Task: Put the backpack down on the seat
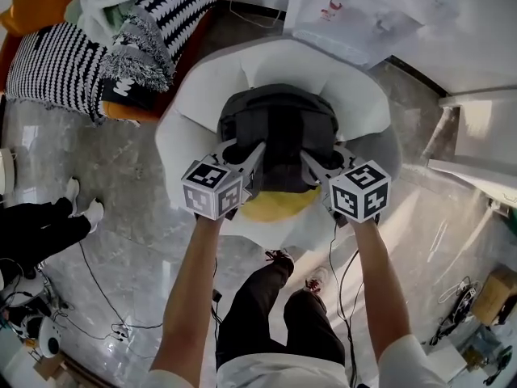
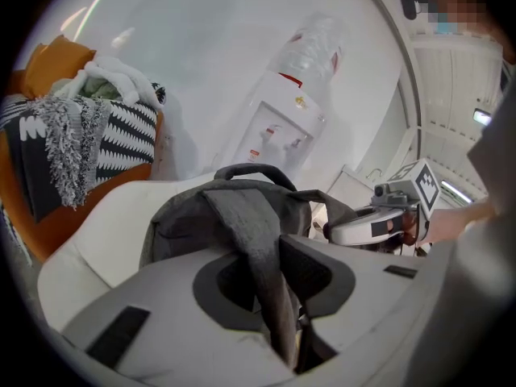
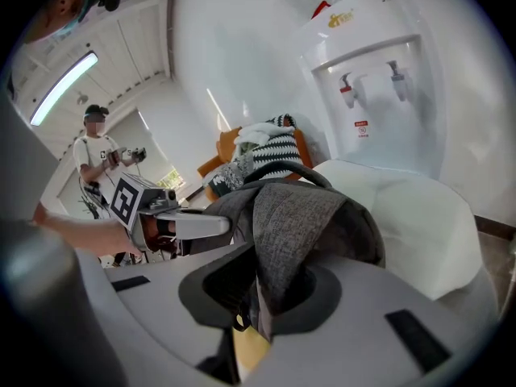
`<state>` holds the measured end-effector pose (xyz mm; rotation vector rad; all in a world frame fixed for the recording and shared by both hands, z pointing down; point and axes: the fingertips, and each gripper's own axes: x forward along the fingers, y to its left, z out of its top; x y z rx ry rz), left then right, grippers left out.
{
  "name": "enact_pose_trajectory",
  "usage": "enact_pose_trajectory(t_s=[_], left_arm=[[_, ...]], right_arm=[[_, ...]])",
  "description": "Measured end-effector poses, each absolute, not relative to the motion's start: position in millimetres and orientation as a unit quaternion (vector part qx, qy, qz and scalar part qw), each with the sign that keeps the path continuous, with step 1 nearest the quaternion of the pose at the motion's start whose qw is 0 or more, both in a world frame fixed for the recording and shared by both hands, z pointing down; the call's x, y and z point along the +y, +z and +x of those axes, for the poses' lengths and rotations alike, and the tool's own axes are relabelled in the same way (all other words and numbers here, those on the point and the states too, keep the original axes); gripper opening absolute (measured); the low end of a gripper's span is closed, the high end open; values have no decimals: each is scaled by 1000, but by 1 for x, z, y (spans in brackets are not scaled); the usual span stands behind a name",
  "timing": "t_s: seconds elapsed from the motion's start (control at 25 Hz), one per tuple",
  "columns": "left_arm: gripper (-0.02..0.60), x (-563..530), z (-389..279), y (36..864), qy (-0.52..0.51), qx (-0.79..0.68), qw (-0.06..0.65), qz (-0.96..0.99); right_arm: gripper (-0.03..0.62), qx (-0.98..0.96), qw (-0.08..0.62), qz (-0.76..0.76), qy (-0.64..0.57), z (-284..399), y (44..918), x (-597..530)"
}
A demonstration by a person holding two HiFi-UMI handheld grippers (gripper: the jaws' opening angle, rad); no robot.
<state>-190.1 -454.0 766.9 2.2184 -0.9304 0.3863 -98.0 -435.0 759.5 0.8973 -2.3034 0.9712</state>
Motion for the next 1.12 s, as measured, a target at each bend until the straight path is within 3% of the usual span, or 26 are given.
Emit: enact_pose_trajectory(t_s=[0.24,0.64,1.12], left_arm=[[172,-462,-200,774,162,-379,342,845],[284,-463,-215,776,144,-408,357,828],[288,-436,-237,764,138,-435,369,810]], right_arm=[[55,-839,235,338,355,-98,766,-441],[149,-821,255,372,351,-79,776,-438],[149,-813,252,393,348,-62,761,-426]])
